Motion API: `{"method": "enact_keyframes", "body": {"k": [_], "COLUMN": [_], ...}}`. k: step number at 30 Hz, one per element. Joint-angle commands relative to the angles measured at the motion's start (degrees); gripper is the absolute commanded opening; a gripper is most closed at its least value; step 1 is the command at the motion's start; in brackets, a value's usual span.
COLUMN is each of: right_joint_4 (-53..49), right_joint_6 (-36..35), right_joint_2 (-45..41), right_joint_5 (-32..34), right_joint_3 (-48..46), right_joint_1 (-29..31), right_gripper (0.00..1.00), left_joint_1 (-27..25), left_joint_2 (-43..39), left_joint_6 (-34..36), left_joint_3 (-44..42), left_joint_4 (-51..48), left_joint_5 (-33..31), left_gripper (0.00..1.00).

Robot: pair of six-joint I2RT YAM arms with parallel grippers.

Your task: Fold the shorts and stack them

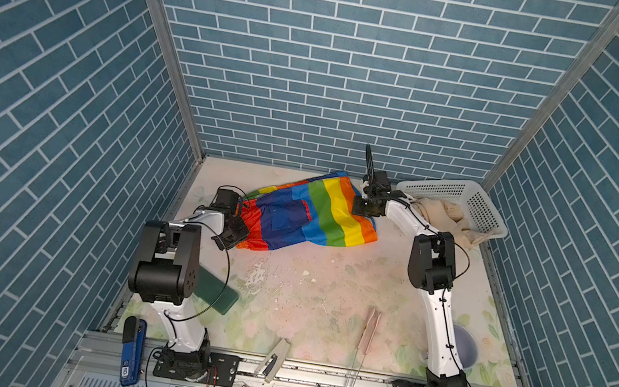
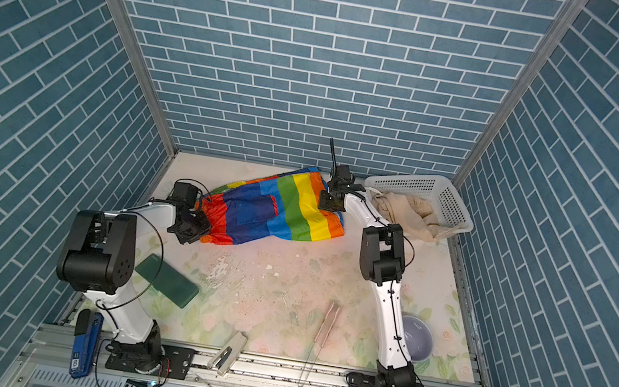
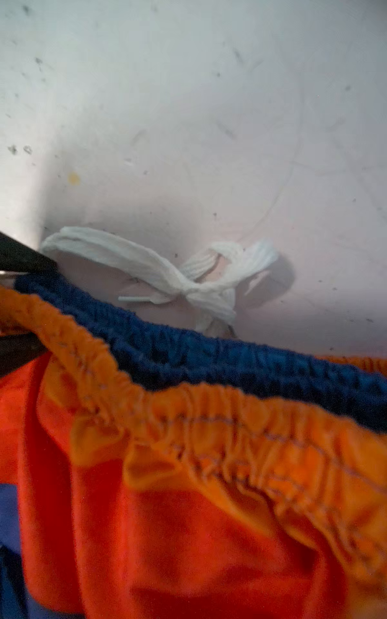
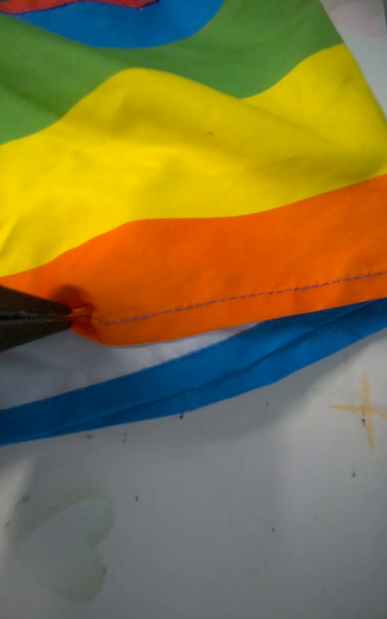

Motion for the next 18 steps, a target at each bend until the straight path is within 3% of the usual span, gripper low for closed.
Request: {"method": "enact_keyframes", "body": {"k": [1, 6, 13, 18], "right_joint_4": [2.7, 8.3, 12.3, 7.2], "right_joint_6": [1.2, 1.1, 0.1, 3.6], "right_joint_2": [-2.4, -8.3, -13.6, -9.7], "right_joint_5": [-0.1, 5.0, 22.2, 23.2], "right_joint_3": [-2.6, -8.4, -15.3, -12.4], "right_joint_1": [0.2, -0.1, -0.3, -1.0], "right_gripper": [0.0, 0.0, 0.0, 0.0], "left_joint_1": [-0.2, -0.2, -0.2, -0.2], "left_joint_2": [2.5, 2.7, 2.9, 3.1], "left_joint_6": [0.5, 0.5, 0.7, 0.8], "left_joint_3": [-1.5, -1.8, -2.0, -2.1], "left_joint_4": [-2.0, -1.6, -1.6, -1.5], "left_joint_5": [-0.5, -0.4, -0.7, -0.7], "left_gripper": [0.32, 0.32, 0.32, 0.32]}}
